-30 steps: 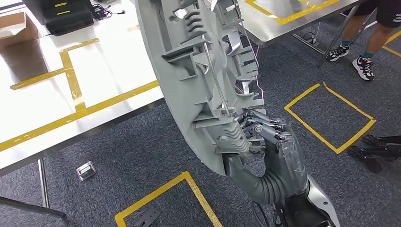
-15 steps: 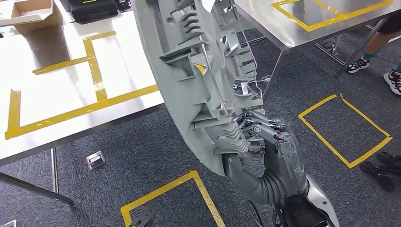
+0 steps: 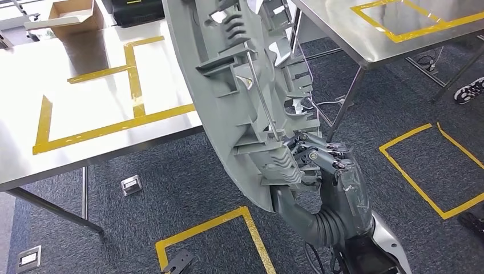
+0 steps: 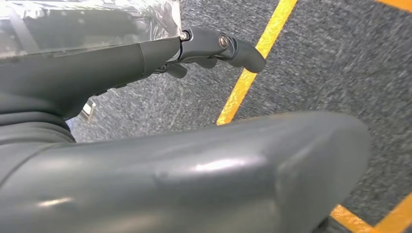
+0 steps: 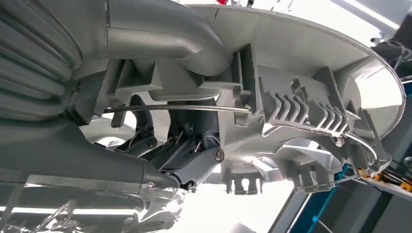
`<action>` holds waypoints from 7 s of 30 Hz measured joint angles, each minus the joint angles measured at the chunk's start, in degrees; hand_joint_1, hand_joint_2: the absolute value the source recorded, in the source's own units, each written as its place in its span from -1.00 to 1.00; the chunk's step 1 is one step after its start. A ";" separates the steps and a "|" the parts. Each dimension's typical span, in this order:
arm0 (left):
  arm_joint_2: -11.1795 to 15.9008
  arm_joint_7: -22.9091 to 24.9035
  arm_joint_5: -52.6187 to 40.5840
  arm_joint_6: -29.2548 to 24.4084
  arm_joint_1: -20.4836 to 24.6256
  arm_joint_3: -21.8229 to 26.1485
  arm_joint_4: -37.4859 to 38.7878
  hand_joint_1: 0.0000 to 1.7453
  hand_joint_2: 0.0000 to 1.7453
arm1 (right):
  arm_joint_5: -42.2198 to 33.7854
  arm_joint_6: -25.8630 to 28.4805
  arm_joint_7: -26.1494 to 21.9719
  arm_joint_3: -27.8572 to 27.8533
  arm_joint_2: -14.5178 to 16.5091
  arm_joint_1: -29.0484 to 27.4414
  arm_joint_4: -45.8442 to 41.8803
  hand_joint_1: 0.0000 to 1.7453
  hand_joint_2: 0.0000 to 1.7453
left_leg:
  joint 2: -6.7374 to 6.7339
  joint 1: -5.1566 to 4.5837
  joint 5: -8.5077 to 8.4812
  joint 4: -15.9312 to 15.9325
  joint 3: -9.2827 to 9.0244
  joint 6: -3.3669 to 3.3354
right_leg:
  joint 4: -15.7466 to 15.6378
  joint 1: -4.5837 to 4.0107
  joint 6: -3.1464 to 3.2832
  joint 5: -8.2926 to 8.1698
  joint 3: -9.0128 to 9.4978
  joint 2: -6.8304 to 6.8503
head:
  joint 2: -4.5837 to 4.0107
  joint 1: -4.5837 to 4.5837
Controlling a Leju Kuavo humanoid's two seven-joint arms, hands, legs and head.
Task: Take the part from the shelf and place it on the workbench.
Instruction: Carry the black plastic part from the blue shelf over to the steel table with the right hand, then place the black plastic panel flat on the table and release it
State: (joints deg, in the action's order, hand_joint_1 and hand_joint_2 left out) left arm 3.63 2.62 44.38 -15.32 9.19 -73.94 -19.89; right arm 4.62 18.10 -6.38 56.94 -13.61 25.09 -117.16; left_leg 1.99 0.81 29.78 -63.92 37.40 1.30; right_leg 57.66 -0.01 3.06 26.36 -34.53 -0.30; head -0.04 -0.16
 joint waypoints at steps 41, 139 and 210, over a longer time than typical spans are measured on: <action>0.22 0.28 -0.51 0.25 0.32 0.01 -0.04 -1.00 1.00 | 0.00 -0.28 -0.04 0.02 0.06 -0.04 0.12 1.00 1.00 | -3.88 -0.39 -2.53 4.17 -2.89 -0.32 | 1.78 -0.11 -1.46 1.38 0.10 3.42 | 0.02 0.86; 0.21 0.56 -1.91 -0.88 0.23 1.43 -0.02 -1.00 1.00 | -1.40 -0.27 -0.30 -1.13 0.28 0.21 1.87 1.00 1.00 | -1.64 0.14 -3.32 5.41 -2.49 -2.24 | 6.20 0.65 -3.46 4.84 -1.72 0.19 | 0.02 0.99; -0.35 0.49 -2.90 -0.86 -0.42 1.56 0.13 -1.00 1.00 | -0.37 -0.15 0.66 -0.93 0.32 0.08 1.52 1.00 1.00 | -1.03 -0.31 -1.23 4.69 -4.02 -1.86 | 2.08 -0.43 -1.25 -0.56 -2.39 0.04 | 0.00 -0.07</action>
State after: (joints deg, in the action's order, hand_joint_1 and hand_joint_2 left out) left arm 3.28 3.11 41.48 -16.18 8.78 -72.38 -19.76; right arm 4.25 17.95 -5.73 56.01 -13.29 25.17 -115.64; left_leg 0.95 0.50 28.55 -59.23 33.38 -0.56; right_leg 59.74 -0.44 1.81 25.79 -36.92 -0.26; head -0.04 -0.23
